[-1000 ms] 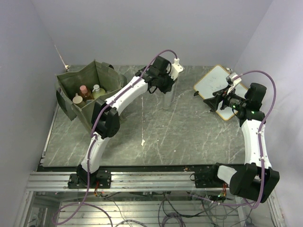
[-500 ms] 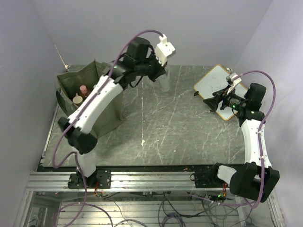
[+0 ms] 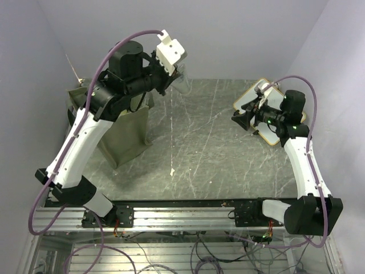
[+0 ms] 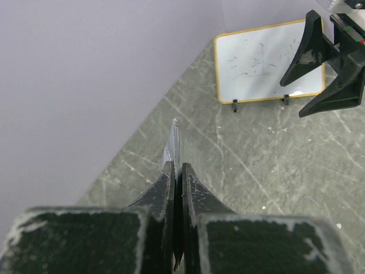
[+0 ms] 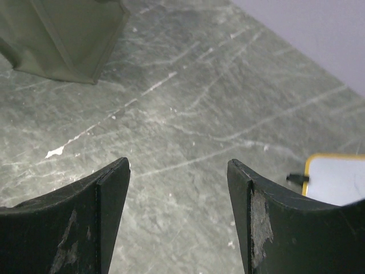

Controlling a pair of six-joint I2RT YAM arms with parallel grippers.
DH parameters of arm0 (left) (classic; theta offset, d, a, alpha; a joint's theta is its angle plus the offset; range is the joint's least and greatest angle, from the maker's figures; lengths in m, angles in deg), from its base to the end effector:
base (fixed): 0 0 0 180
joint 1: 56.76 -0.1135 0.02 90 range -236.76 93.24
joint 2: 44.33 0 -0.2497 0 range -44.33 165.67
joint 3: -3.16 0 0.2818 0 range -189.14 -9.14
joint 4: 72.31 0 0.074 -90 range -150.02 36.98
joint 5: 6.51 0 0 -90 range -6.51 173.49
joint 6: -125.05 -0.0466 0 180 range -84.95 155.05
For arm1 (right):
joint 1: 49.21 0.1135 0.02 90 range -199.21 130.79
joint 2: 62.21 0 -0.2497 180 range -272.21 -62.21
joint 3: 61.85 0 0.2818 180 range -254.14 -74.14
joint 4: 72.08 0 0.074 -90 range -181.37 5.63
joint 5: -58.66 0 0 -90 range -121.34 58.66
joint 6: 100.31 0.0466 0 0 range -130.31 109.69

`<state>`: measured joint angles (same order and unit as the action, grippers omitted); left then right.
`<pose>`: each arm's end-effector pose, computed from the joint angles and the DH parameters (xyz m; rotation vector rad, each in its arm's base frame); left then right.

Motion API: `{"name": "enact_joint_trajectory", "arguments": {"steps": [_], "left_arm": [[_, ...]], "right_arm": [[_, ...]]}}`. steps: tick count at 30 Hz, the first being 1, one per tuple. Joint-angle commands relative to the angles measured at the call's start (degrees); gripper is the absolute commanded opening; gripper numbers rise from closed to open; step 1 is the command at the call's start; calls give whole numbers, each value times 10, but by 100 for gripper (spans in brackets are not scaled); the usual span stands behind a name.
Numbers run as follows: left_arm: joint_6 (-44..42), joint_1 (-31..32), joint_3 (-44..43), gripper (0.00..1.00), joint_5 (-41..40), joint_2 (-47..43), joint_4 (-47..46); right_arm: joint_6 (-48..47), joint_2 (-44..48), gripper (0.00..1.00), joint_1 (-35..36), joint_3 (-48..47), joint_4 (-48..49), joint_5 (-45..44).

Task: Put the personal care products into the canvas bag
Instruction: Place the care product in the canvas bag.

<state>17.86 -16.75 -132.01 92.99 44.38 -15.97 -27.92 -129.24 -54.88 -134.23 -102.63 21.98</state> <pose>0.2453 -0.2159 0.5468 0.9486 1.4835 -0.4353 0.2975 0.0080 0.3263 -0.7532 1.7205 0.6509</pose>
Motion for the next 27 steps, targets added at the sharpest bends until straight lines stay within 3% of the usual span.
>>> {"name": "enact_joint_trajectory", "arguments": {"steps": [1, 7, 19, 27], "left_arm": [[-40, 3, -33, 7, -71, -47, -15], [-25, -12, -50, 7, -125, -92, -7], [64, -187, 43, 7, -100, -180, -30], [102, -254, 119, 7, -101, -215, -27]], "right_arm": [[-40, -22, 69, 54, -55, -16, -24], [-61, -73, 69, 155, -124, -26, -46], [-14, -222, 66, 343, -270, 5, -85], [27, -326, 63, 453, -355, 14, -116]]}}
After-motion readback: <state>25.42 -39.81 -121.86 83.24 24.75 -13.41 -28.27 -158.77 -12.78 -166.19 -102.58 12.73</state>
